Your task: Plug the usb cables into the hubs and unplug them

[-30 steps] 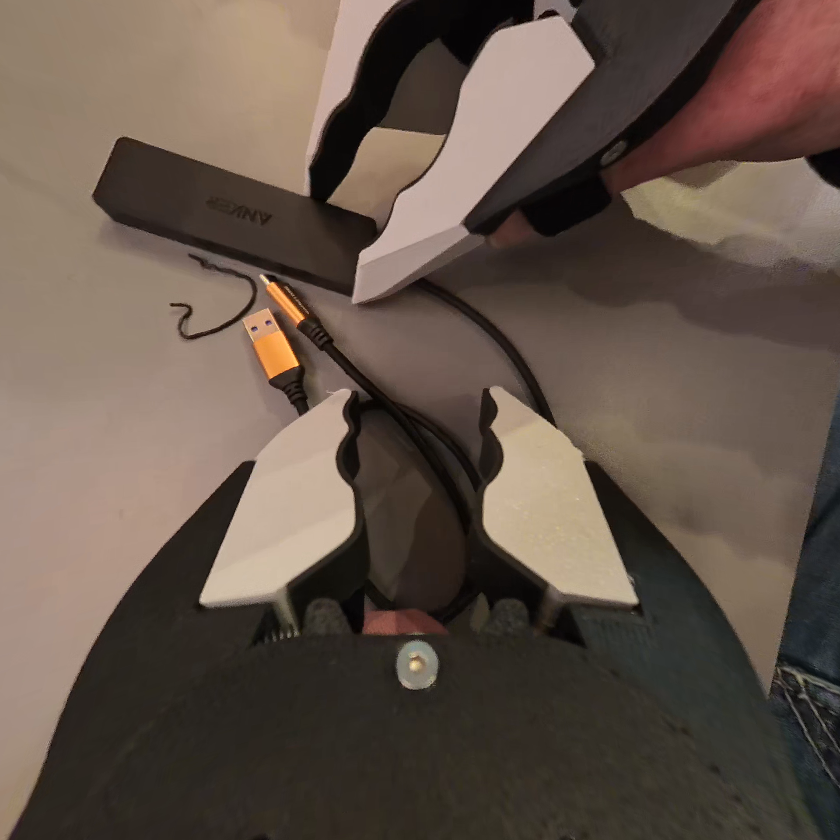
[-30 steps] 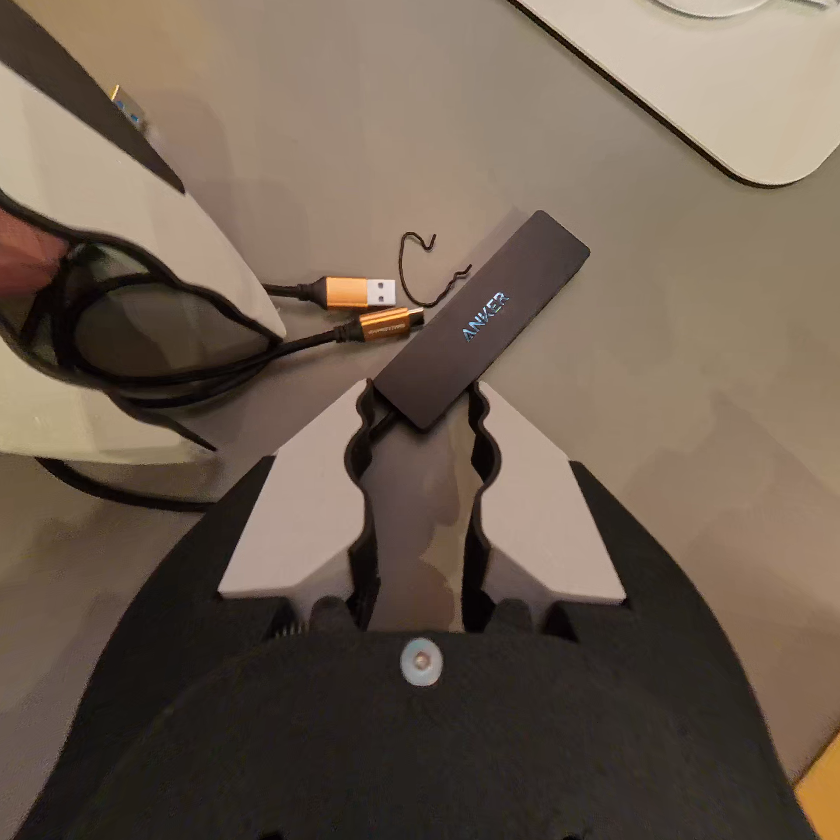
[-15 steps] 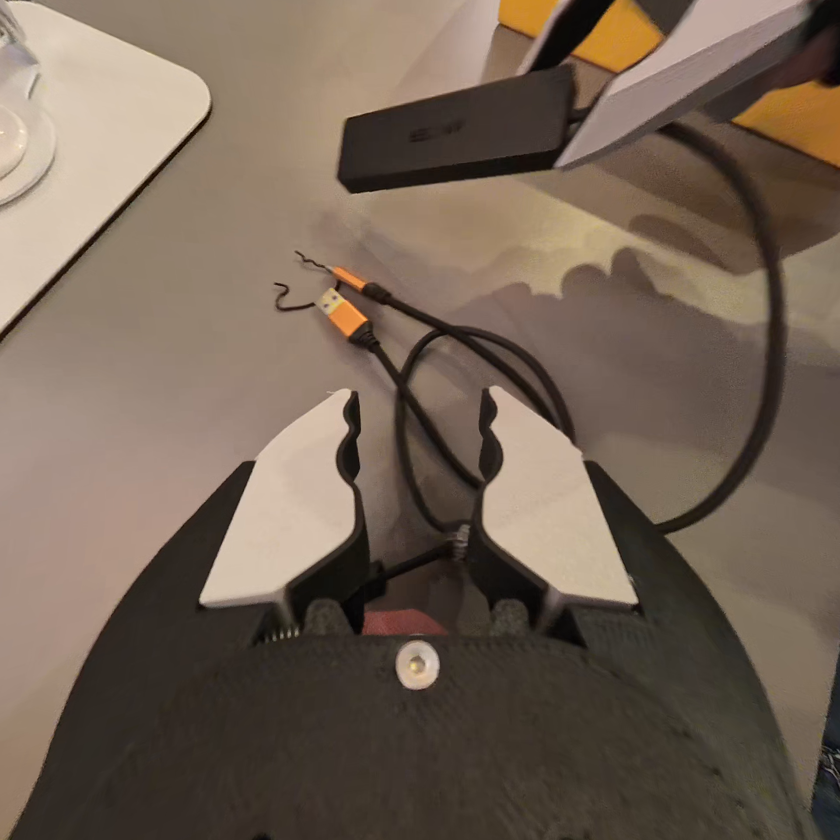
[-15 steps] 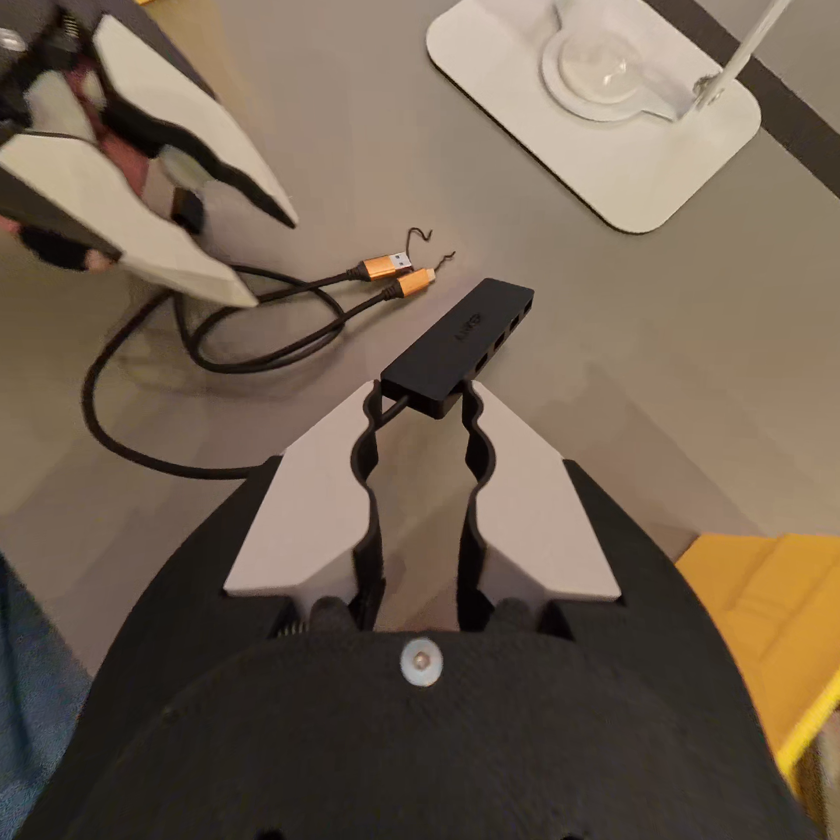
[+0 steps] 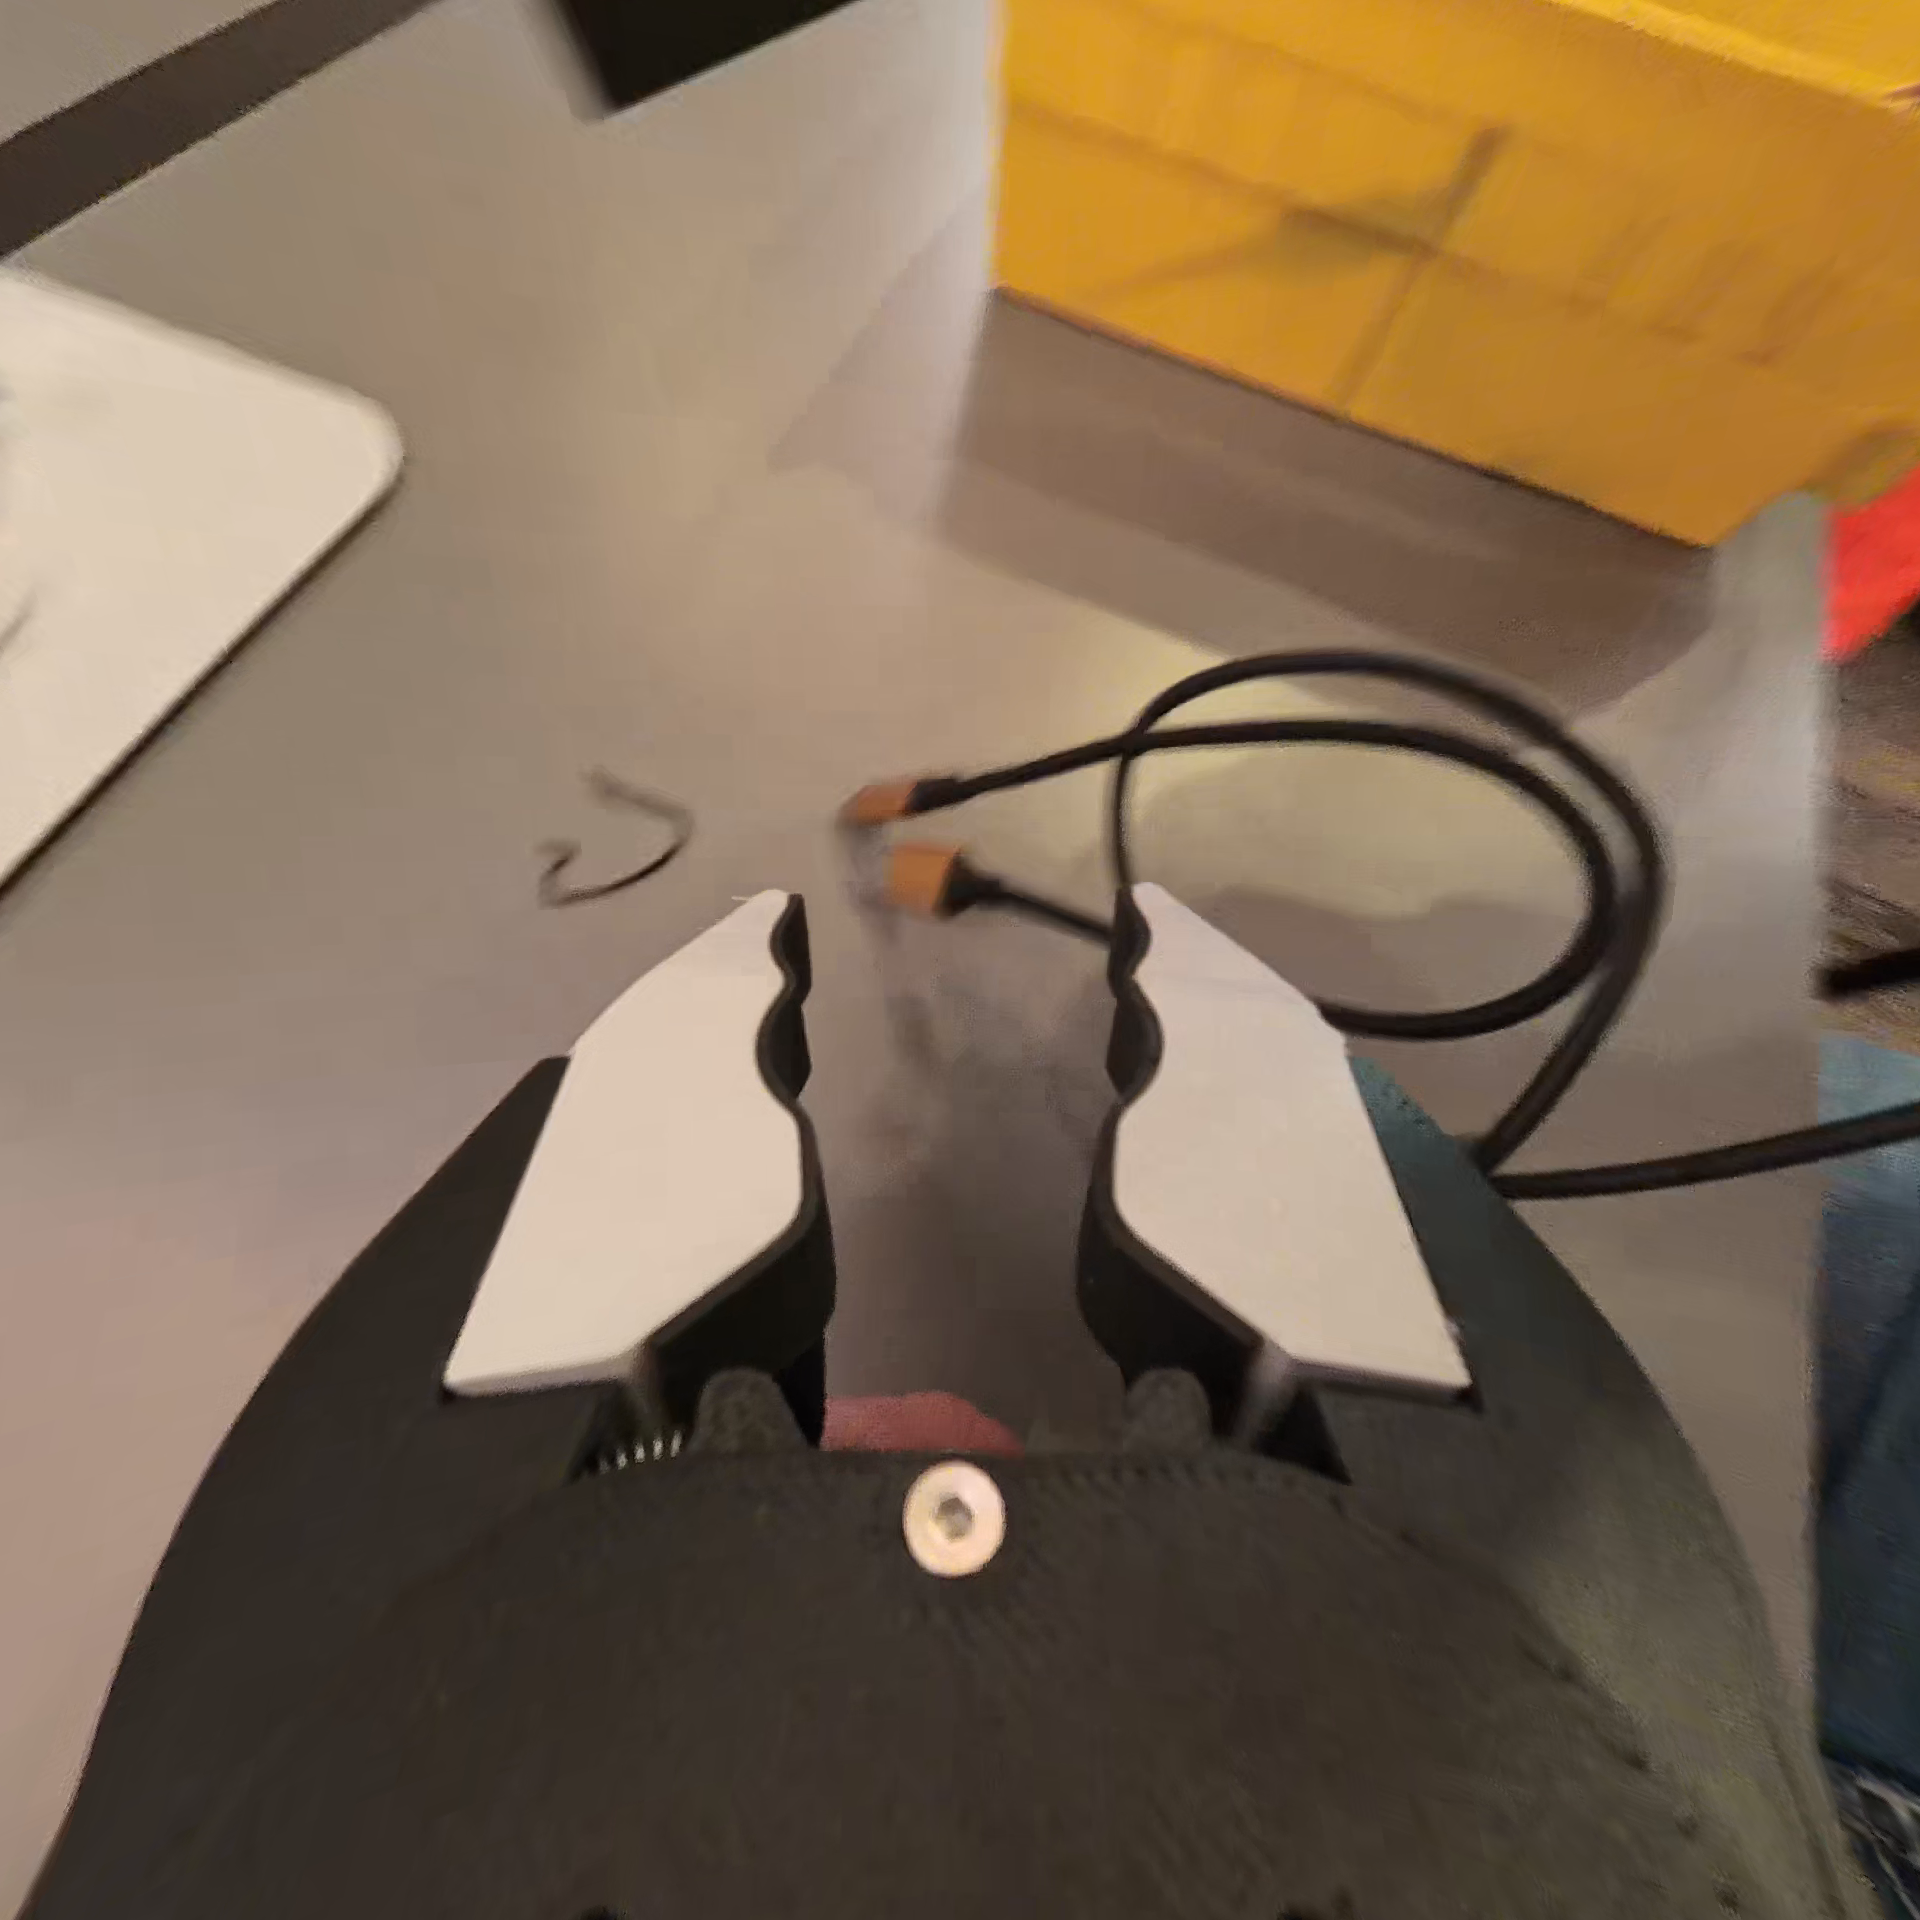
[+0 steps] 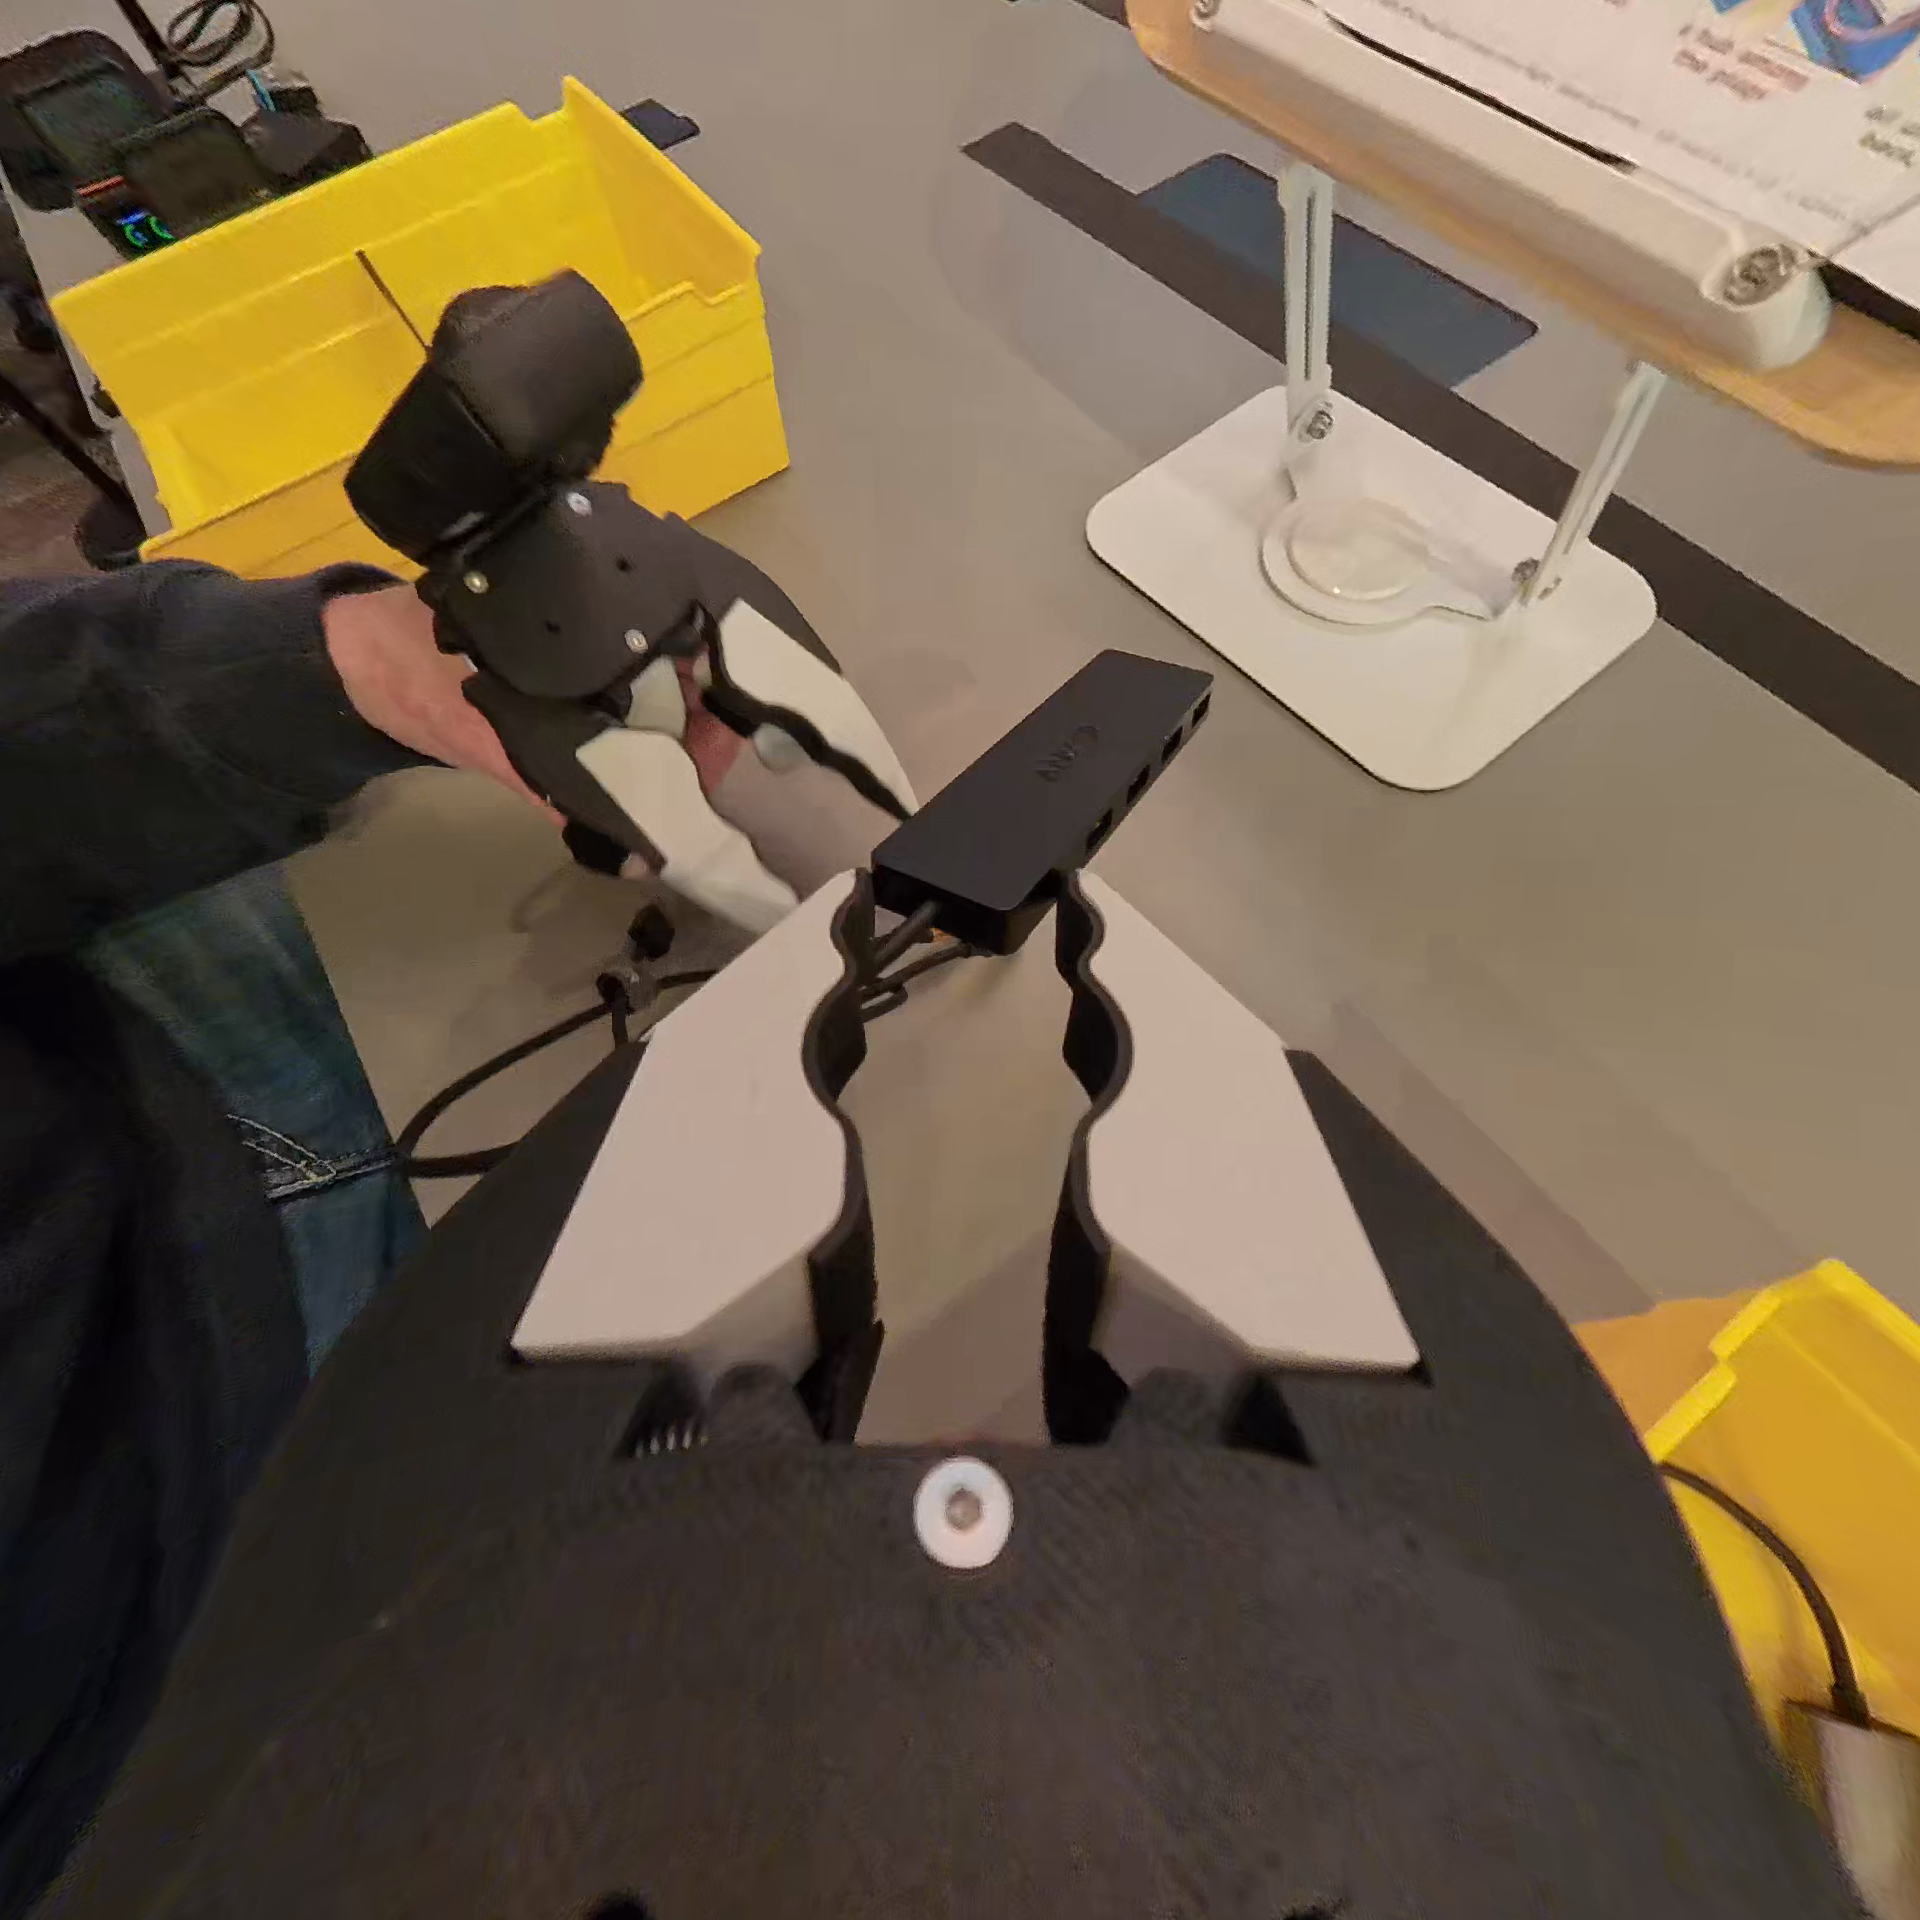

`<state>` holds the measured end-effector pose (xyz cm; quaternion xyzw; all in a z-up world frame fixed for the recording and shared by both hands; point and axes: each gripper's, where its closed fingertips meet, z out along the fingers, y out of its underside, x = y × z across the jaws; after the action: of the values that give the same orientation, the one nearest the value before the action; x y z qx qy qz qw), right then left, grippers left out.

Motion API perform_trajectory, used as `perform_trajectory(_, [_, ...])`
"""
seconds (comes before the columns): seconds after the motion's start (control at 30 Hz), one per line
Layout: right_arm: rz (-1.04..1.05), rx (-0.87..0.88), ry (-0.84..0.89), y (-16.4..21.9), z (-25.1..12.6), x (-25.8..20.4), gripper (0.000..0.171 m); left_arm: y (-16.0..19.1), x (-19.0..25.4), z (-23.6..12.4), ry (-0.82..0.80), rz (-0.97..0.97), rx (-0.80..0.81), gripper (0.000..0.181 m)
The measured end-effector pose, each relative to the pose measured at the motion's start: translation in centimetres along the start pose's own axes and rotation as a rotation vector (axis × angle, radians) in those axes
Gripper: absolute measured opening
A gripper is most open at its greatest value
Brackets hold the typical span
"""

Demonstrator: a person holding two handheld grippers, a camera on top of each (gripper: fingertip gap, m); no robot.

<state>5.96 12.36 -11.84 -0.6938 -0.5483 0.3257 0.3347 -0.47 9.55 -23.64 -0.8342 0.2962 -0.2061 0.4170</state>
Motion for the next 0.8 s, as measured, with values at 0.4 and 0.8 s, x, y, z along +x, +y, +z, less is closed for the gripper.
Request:
perform_trajectory(0.4, [-0.007,0.122,-0.084,-2.4,-3.2,-2.1,0.033,1.7,-3.0,4.7,-0.214,0.216,-0.256,0.051])
perform_trajectory(0.8, [-0.005,0.324,0.011,-7.1,-12.1,1.0,0.031,2.7,-6.4,3.1,-0.297,0.047,-0.234,0.016])
